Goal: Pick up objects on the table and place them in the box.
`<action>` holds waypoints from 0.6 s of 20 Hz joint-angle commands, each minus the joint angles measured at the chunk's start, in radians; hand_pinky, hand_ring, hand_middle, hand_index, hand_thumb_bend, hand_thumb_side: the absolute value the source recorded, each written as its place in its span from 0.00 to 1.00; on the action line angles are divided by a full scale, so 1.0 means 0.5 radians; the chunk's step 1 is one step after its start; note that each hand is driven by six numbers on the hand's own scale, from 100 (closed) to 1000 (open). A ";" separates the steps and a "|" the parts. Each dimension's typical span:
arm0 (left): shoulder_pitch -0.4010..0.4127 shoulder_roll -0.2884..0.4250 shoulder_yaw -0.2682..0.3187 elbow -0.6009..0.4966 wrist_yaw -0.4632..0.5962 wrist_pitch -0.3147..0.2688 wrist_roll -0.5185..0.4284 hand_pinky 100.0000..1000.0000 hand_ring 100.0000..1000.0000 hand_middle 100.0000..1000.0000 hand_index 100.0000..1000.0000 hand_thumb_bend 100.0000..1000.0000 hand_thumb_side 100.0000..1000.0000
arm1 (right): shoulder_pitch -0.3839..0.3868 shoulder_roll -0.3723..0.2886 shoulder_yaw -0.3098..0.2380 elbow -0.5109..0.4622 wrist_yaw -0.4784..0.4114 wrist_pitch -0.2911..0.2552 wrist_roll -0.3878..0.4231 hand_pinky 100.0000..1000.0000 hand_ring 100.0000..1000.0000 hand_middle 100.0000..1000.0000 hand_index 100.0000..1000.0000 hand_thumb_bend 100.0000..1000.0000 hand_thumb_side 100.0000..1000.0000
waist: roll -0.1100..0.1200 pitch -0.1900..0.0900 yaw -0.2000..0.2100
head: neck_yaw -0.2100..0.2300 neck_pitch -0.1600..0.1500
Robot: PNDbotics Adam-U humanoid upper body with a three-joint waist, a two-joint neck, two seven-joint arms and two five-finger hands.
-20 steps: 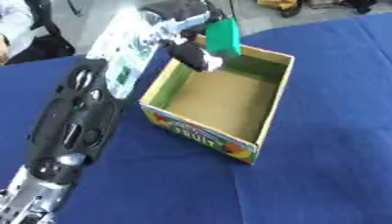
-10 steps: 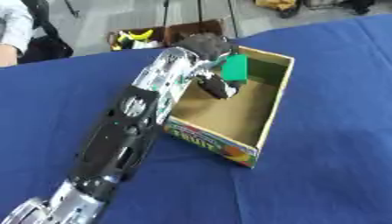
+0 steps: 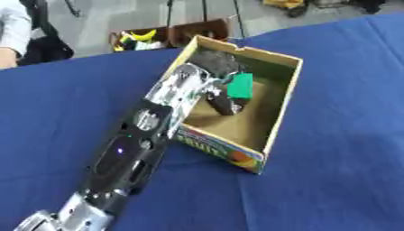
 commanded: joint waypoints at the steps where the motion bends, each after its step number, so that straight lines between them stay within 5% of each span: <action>1: -0.023 0.004 -0.009 -0.015 -0.003 -0.016 0.002 0.00 0.35 0.67 0.83 0.00 0.48 | -0.018 -0.015 -0.013 -0.038 -0.010 -0.005 -0.005 0.84 0.85 0.63 0.84 0.00 0.91 | -0.013 -0.037 -0.003 | -0.007 -0.007; 4: -0.016 0.004 -0.015 -0.012 -0.019 -0.028 -0.004 0.01 0.42 0.76 0.91 0.00 0.63 | -0.014 -0.015 -0.015 -0.037 -0.009 -0.004 -0.007 0.84 0.85 0.63 0.84 0.00 0.91 | -0.011 -0.041 -0.002 | -0.006 0.005; 7: -0.012 0.007 -0.015 -0.018 -0.054 -0.028 -0.017 0.19 0.54 0.84 0.97 0.00 0.65 | -0.012 -0.014 -0.015 -0.037 -0.009 -0.004 -0.007 0.84 0.85 0.63 0.84 0.00 0.91 | -0.012 -0.042 0.000 | -0.006 0.006; 12: -0.006 0.016 -0.016 -0.037 -0.181 -0.017 -0.059 0.46 0.74 0.99 1.00 0.44 0.66 | -0.011 -0.012 -0.017 -0.037 -0.009 -0.004 -0.008 0.84 0.85 0.63 0.84 0.00 0.91 | -0.015 -0.044 -0.002 | -0.005 0.003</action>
